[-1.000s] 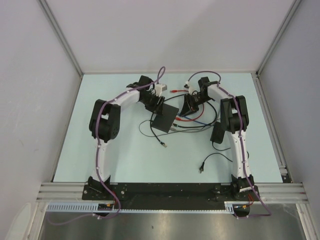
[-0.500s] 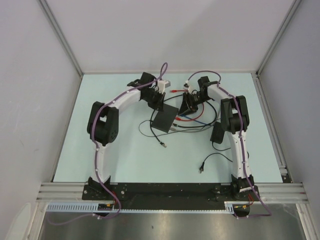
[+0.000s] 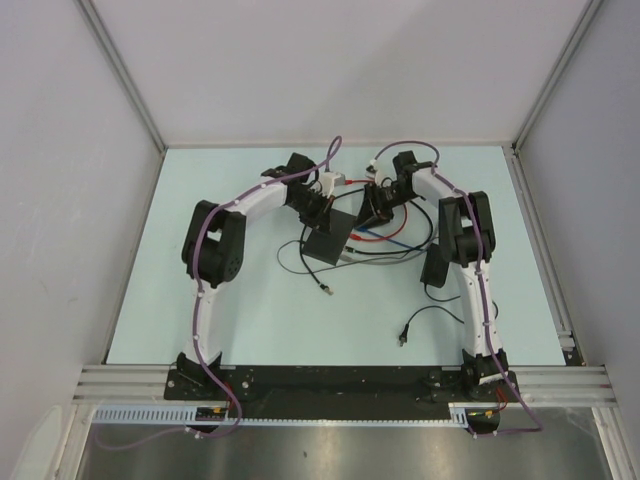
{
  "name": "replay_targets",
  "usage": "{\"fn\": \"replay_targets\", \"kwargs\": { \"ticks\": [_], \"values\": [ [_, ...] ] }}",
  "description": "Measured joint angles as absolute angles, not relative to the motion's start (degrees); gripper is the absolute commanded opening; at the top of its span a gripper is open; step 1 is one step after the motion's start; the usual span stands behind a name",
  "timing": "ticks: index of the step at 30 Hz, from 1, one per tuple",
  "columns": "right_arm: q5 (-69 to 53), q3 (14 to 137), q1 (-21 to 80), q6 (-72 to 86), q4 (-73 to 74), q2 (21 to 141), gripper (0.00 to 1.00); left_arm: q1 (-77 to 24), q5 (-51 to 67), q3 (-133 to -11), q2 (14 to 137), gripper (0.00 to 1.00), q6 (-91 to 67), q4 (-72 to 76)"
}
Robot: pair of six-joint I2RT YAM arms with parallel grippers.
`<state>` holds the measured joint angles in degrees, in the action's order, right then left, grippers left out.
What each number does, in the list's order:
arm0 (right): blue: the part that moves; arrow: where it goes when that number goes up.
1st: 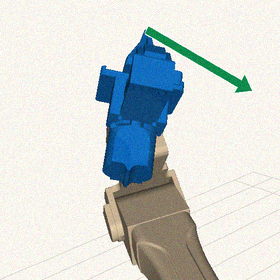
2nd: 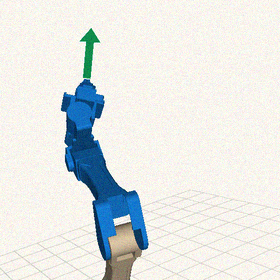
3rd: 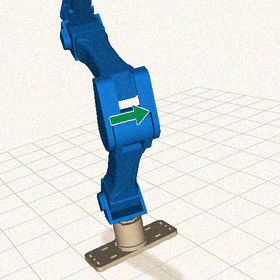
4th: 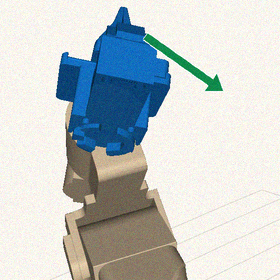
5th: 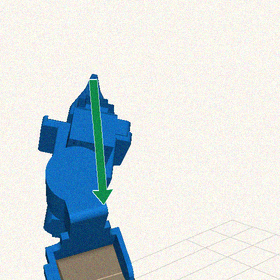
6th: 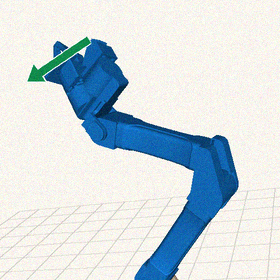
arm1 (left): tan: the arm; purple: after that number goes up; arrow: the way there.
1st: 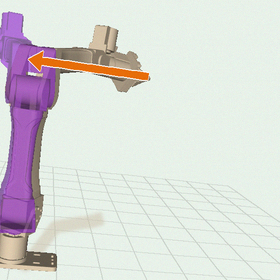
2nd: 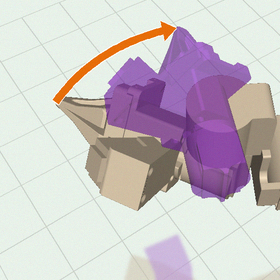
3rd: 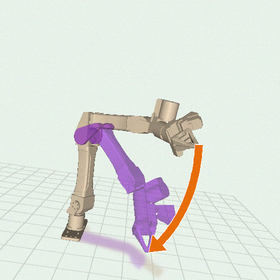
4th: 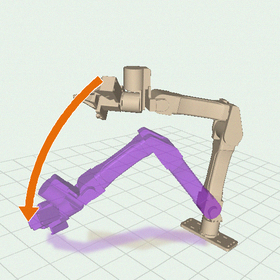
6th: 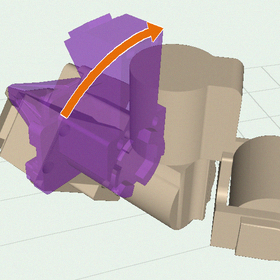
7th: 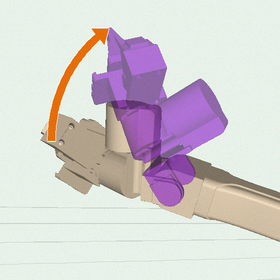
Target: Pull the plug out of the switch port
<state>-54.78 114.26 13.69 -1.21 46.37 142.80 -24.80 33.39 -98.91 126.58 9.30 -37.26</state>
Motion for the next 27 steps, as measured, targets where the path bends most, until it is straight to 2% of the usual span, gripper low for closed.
{"fn": "replay_targets", "kwargs": {
  "ticks": [12, 17, 27],
  "values": [
    [-49.12, 115.74, 14.87, 1.08, 46.46, 142.98, 0.27, -24.91, 33.28, -98.91, 126.58, 0.00, 9.67, -37.23],
    [-48.66, 115.74, 14.96, 0.86, 46.52, 142.98, 0.16, -24.91, 33.26, -98.91, 126.58, 0.00, 9.72, -37.23],
    [-43.20, 113.84, 16.43, -1.06, 45.74, 140.35, 0.07, -24.93, 33.17, -98.89, 126.58, 0.00, 9.72, -37.21]
  ]
}}
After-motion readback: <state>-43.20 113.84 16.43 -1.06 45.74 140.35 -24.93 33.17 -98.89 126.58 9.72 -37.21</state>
